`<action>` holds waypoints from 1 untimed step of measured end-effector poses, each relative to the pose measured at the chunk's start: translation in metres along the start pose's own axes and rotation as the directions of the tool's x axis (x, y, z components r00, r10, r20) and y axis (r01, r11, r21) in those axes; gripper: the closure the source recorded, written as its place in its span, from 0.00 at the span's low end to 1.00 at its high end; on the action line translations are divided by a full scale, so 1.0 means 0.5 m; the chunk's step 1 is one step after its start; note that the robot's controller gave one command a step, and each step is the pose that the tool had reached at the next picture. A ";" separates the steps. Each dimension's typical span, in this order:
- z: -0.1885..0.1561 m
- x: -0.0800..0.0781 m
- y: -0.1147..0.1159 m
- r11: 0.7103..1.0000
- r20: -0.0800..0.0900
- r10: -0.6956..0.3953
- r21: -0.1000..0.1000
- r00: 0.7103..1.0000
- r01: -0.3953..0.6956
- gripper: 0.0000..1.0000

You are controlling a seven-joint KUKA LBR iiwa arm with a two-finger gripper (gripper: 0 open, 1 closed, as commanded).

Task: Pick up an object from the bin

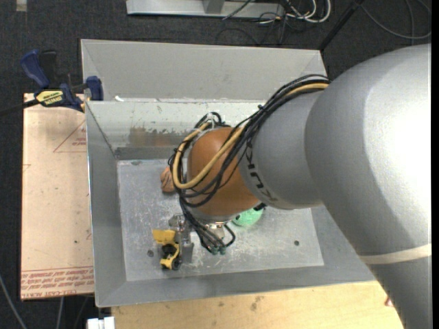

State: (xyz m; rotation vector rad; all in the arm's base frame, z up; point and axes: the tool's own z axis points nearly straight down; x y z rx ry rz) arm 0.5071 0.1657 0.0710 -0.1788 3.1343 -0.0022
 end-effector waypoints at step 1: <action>-0.245 -0.032 -0.032 0.998 0.000 -0.055 -0.003 0.998 0.055 1.00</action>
Offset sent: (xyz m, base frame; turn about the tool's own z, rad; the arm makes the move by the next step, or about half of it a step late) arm 0.0000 0.0000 0.0000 0.0000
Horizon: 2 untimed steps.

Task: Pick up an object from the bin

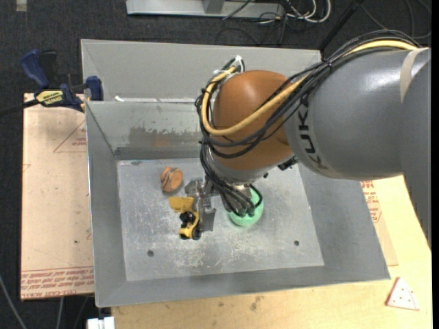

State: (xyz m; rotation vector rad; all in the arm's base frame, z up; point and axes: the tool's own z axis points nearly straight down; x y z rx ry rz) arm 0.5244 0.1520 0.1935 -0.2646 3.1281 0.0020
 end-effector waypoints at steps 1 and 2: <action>0.000 0.000 0.000 1.000 0.000 0.000 0.000 1.000 0.000 1.00; -0.293 -0.069 -0.042 1.000 0.010 0.004 0.001 1.000 -0.004 1.00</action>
Offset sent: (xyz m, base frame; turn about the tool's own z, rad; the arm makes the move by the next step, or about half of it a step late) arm 0.0346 -0.0154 0.1427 0.0012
